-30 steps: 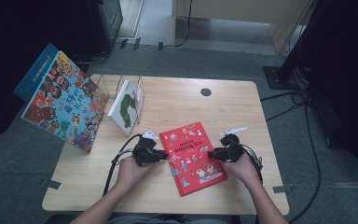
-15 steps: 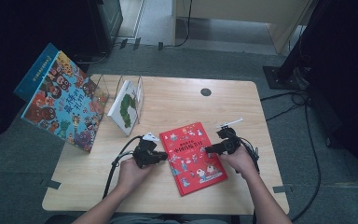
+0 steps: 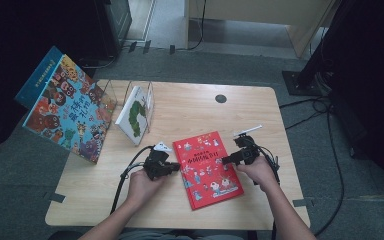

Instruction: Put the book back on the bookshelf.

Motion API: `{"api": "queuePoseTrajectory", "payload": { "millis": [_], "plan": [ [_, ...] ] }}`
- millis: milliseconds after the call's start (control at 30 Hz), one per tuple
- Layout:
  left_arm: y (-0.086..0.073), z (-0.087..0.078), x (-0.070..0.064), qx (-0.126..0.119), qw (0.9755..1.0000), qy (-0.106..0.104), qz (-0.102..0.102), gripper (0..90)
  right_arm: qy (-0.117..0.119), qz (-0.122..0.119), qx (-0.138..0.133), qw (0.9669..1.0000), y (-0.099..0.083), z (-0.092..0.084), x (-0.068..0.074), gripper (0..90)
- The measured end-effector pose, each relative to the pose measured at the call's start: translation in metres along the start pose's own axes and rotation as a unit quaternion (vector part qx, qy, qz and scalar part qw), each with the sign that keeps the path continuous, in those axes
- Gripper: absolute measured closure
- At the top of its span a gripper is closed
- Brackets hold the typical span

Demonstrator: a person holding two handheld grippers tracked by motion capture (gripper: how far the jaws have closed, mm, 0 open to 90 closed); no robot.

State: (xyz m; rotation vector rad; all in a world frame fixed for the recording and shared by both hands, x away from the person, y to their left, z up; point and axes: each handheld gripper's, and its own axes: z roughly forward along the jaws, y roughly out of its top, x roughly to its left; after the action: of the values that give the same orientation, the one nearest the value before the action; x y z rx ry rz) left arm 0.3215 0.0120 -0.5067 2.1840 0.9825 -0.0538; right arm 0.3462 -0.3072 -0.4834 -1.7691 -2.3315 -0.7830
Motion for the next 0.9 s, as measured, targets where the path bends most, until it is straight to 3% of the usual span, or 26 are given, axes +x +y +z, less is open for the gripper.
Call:
{"api": "queuePoseTrajectory", "payload": {
  "millis": [200, 567, 667, 767, 900],
  "plan": [
    [0.000, 0.000, 0.001, -0.001, 1.0000, -0.003, -0.004, 89.5, -0.001, -0.022, -0.007, 0.9997, 0.001, -0.007, 0.005, 62.2],
    [0.000, 0.000, 0.004, 0.000, 0.9997, -0.010, -0.021, 86.4, 0.039, -0.025, -0.021, 0.9987, 0.012, -0.042, 0.019, 66.1],
    [0.000, 0.000, 0.005, -0.001, 0.9997, -0.009, -0.025, 85.3, 0.070, -0.035, -0.022, 0.9967, 0.018, -0.053, 0.028, 69.0],
    [-0.001, 0.000, 0.006, -0.004, 0.9996, -0.012, -0.027, 85.0, 0.072, -0.051, -0.018, 0.9960, 0.023, -0.056, 0.042, 69.1],
    [-0.001, 0.000, 0.007, -0.007, 0.9991, -0.016, -0.038, 83.6, 0.075, -0.051, -0.001, 0.9959, 0.031, -0.050, 0.055, 71.1]
  ]
}}
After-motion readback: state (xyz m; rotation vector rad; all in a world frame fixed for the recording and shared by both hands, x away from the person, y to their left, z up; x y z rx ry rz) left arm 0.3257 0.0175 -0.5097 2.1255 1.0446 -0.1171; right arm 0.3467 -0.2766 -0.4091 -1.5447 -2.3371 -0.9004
